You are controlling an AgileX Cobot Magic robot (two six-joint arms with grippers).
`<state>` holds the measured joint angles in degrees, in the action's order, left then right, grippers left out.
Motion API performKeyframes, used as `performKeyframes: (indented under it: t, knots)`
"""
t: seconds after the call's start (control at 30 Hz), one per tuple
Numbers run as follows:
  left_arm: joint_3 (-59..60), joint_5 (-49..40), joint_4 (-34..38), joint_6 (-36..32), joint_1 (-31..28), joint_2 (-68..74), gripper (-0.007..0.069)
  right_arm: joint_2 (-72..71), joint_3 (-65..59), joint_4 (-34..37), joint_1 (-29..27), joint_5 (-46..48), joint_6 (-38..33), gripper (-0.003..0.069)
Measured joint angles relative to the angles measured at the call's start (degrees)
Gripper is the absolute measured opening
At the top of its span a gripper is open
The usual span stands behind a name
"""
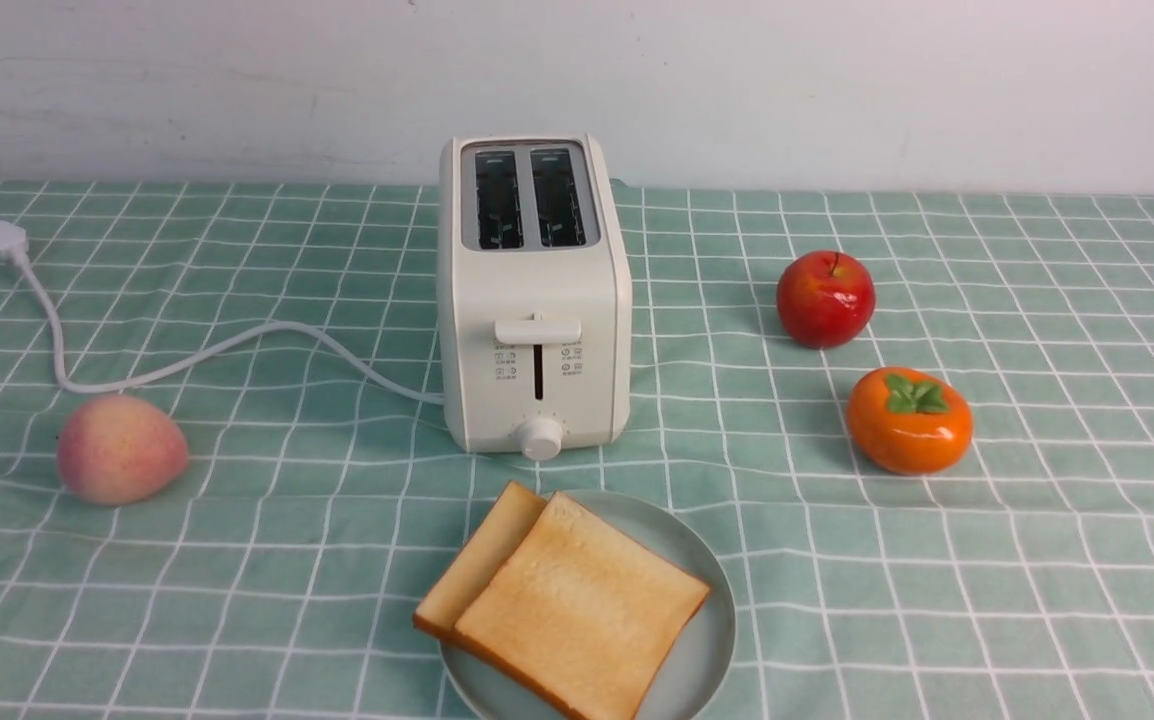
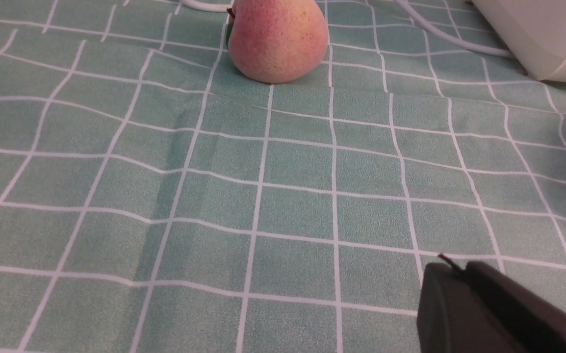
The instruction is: Take toasted bread from bread machine on blue coffee table place on plate.
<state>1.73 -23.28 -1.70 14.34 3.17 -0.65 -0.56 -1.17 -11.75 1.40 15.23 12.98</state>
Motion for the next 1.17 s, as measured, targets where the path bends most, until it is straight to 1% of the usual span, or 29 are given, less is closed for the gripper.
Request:
performKeyframes:
  t: [0.07, 0.17, 0.8, 1.17]
  knots:
    - [0.00, 0.00, 0.00, 0.00, 0.00, 0.00, 0.0031, 0.00, -0.26, 0.40, 0.00, 3.80, 0.05, 0.0078]
    - [0.05, 0.06, 0.00, 0.00, 0.00, 0.00, 0.0036, 0.00, -0.07, 0.40, 0.00, 5.53, 0.05, 0.0083]
    - [0.05, 0.06, 0.00, 0.00, 0.00, 0.00, 0.0058, 0.00, 0.06, 0.34, 0.00, 6.13, 0.12, 0.0106]
    - [0.05, 0.06, 0.00, 0.00, 0.00, 0.00, 0.0070, 0.00, 0.11, 0.34, 0.00, 6.13, 0.18, 0.0106]
